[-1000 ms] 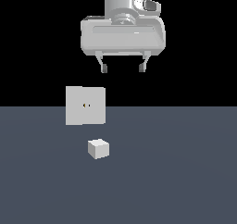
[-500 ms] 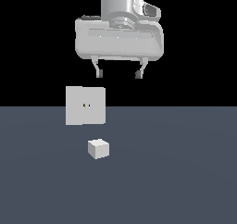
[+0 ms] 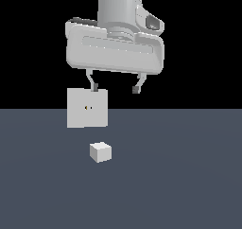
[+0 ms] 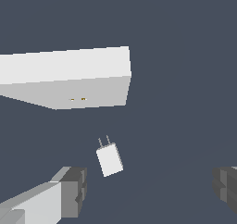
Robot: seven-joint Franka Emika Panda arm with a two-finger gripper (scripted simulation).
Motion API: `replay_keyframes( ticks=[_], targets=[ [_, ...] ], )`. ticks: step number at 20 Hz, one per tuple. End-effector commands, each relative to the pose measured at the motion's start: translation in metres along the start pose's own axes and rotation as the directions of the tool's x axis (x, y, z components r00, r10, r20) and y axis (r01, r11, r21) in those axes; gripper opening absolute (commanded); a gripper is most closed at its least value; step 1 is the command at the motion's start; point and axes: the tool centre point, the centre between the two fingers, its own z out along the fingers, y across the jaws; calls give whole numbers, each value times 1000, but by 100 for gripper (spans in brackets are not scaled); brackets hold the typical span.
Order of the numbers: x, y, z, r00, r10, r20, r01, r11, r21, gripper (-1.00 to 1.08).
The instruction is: Plug the charger into the wall socket.
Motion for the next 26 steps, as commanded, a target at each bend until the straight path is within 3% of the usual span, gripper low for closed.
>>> replay_keyframes(
  ticks=[1, 15, 26],
  targets=[
    [-4, -4, 8, 999, -39, -30, 39, 999, 7, 100],
    [-22, -23, 49, 961, -216, -175, 226, 974, 34, 100],
    [-29, -33, 71, 921, -300, -249, 319, 947, 42, 100]
  ],
)
